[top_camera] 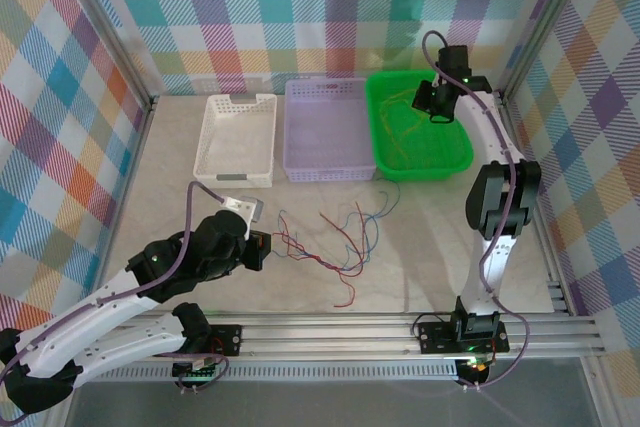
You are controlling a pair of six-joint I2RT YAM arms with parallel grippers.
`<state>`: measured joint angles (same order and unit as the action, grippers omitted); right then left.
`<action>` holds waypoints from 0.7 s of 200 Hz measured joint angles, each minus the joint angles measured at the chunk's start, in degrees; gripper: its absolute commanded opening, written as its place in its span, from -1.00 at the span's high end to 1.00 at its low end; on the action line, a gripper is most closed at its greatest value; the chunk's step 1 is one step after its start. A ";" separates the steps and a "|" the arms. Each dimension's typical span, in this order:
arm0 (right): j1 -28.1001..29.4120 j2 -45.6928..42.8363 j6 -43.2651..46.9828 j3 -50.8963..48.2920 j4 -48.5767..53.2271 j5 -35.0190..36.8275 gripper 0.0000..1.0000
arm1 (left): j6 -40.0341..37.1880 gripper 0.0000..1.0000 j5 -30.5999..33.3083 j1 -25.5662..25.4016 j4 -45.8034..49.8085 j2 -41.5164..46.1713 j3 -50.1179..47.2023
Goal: Untangle the cables
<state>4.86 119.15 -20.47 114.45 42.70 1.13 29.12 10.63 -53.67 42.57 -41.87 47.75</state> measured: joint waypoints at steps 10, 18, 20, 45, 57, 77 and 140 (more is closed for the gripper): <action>0.00 0.28 -0.15 0.07 1.16 0.02 0.52 | 0.11 1.00 -0.28 0.00 -0.48 0.15 -0.37; 0.00 0.26 -0.31 0.04 1.99 0.13 0.28 | 0.24 1.00 -0.39 -0.02 -0.79 0.15 -0.66; 0.00 0.20 -0.31 0.00 2.10 0.17 0.23 | 0.31 1.00 -0.48 0.00 -0.87 0.15 -0.72; 0.00 -3.93 -1.05 -3.85 1.73 0.28 -0.21 | 1.11 1.00 -0.79 0.00 -1.18 0.22 -1.25; 0.11 -7.54 -1.33 -6.36 1.88 0.17 -0.32 | 1.49 1.00 -0.79 0.00 -1.38 0.20 -1.36; 0.46 -14.93 -1.75 -9.79 1.51 0.07 -0.42 | 1.97 1.00 -0.72 0.00 -1.62 -0.22 -1.36; 7.13 -43.23 -3.37 -32.24 -4.85 -4.50 -0.58 | 4.22 1.00 0.42 0.00 -2.45 -3.82 -1.31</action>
<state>11.99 75.92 -23.83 82.21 37.85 -3.38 33.34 11.05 -53.67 40.12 -45.69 46.44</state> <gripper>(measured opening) 0.784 0.046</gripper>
